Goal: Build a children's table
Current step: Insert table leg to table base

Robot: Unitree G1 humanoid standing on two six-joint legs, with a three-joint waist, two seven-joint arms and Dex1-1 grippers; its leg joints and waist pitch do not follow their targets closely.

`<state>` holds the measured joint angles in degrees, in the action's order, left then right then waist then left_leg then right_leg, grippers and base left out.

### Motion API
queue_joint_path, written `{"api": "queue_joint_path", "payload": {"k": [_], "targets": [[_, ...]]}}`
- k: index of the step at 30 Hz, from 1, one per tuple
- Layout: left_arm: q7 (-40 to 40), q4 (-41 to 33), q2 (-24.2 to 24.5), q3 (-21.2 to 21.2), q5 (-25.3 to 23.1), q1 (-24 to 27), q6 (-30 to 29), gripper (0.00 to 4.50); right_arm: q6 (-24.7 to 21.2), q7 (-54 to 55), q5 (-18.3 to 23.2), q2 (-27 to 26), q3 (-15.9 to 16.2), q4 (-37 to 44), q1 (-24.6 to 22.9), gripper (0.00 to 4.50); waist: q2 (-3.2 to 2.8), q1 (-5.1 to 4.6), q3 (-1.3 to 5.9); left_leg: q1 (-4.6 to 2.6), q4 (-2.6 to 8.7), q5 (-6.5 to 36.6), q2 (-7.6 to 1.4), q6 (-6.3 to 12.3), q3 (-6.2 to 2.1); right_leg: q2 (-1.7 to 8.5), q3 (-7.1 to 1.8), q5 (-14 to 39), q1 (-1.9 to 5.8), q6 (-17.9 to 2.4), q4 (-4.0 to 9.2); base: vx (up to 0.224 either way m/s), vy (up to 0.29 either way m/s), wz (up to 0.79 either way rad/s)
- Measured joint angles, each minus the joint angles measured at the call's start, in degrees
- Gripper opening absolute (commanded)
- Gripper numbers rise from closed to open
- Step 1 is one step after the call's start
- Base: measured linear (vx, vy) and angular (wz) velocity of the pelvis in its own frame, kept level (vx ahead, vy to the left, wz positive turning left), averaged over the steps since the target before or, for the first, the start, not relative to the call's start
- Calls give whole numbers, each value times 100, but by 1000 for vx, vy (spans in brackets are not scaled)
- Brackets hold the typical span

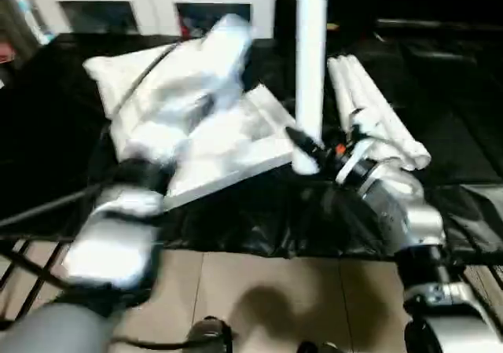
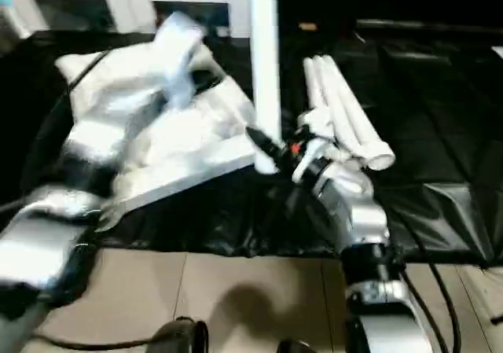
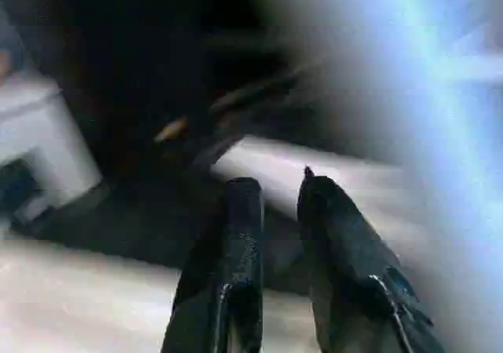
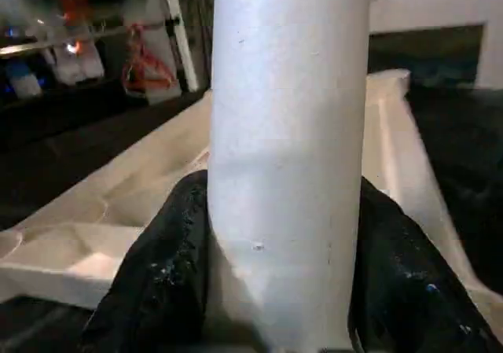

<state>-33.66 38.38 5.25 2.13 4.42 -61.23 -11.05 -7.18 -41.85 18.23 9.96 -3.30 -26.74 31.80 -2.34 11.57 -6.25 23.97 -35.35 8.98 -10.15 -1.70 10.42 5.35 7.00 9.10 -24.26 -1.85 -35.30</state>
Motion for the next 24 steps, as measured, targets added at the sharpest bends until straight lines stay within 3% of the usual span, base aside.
{"api": "queue_joint_path", "payload": {"k": [5,6,10,17,19,24], "targets": [[-601,-814,-505,255,440,123,-183,97,-4,121,-113,35,36,-5,-9,189,1,-5,2,6,-14,-30,0,41,1,3,0,-35,17,-23,9,0,0,0],[-790,-1279,-597,335,688,304,-345,97,14,139,-96,31,51,27,-58,189,-6,-16,8,10,-14,-22,1,50,5,5,0,-36,15,-25,10,0,0,0],[-1179,-1890,-630,481,1086,599,-635,97,-47,212,-153,151,30,60,-99,189,-12,-13,13,15,-13,-35,-3,80,8,4,2,-30,-1,-14,-8,0,0,0],[-244,-1460,-525,305,518,617,-73,97,-216,360,-203,148,31,247,-287,189,-9,-55,24,8,-14,-31,-3,51,8,4,-2,-32,13,67,12,0,0,0],[303,-1689,-234,130,289,843,-9,97,-353,600,-198,151,-9,699,-474,189,-1,-101,30,3,-13,-32,-4,48,8,4,-5,-36,13,72,10,0,0,0],[1121,-2174,255,-396,-89,1703,-92,97,-724,1286,-253,224,-287,1669,-826,189,85,-167,92,3,-4,-32,-3,42,5,1,-6,-29,15,83,9,0,0,0]]}}
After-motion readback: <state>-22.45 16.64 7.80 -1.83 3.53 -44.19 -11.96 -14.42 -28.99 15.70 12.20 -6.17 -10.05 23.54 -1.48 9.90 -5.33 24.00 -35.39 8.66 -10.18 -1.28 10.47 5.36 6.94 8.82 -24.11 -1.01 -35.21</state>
